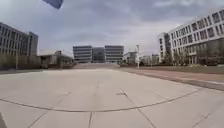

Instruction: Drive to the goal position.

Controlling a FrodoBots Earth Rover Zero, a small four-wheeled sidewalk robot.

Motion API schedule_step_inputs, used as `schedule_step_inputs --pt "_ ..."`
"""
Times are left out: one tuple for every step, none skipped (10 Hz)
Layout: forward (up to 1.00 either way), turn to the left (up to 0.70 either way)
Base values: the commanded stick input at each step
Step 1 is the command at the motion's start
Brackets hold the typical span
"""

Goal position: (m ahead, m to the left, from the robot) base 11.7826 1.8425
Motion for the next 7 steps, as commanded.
schedule_step_inputs --pt "0.70 0.00" --pt "0.70 0.00" --pt "0.70 0.00" --pt "0.70 0.00" --pt "0.70 0.00" --pt "0.70 0.00" --pt "0.70 0.00"
